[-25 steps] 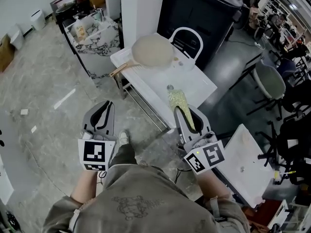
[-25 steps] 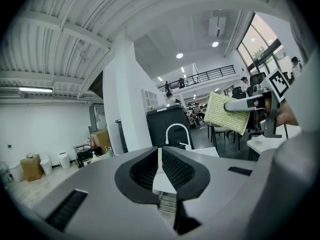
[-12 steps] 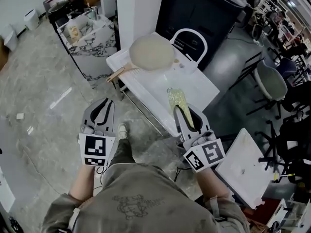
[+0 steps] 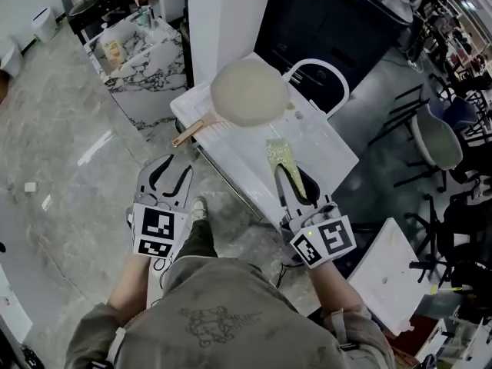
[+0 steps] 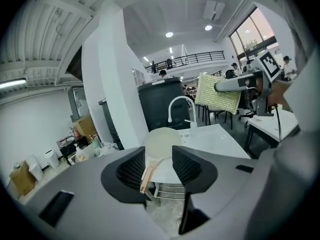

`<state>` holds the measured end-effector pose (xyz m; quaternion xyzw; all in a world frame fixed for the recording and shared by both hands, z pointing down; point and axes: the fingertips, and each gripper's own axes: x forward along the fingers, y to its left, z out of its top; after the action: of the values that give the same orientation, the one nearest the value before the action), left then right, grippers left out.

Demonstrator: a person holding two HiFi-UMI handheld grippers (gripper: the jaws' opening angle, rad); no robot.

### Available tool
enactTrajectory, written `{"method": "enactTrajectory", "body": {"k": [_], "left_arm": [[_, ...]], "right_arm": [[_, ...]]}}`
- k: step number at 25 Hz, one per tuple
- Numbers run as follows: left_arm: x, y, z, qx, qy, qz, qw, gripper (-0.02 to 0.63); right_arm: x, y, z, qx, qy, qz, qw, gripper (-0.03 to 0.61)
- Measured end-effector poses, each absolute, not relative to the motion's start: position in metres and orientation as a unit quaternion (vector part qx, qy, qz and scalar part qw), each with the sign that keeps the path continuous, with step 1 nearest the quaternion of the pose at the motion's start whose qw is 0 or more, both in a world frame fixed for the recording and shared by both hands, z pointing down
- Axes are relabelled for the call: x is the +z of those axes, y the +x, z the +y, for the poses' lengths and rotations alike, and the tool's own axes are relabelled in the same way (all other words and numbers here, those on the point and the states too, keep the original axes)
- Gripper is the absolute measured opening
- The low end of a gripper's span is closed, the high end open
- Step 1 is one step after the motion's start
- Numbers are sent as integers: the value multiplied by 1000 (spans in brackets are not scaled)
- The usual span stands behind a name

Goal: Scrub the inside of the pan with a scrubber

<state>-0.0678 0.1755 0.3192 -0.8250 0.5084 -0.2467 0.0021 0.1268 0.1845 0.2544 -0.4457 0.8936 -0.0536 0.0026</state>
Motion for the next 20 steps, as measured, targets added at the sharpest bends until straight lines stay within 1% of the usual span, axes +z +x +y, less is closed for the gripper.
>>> {"method": "enactTrajectory", "body": {"k": [9,15,20], "left_arm": [[361,-100,90,-312,-827,467,-33,208],[403,-126,42,-352,-831,426,-60,213],[444,-136,10,-383,-833,391,-81,215]], "right_arm": [[264,90,86,-68,-455,887,-29,74],[275,59,28,-58,-461,883,-64,74],[299,51,-16,-69,-483,868,-91,74]]}}
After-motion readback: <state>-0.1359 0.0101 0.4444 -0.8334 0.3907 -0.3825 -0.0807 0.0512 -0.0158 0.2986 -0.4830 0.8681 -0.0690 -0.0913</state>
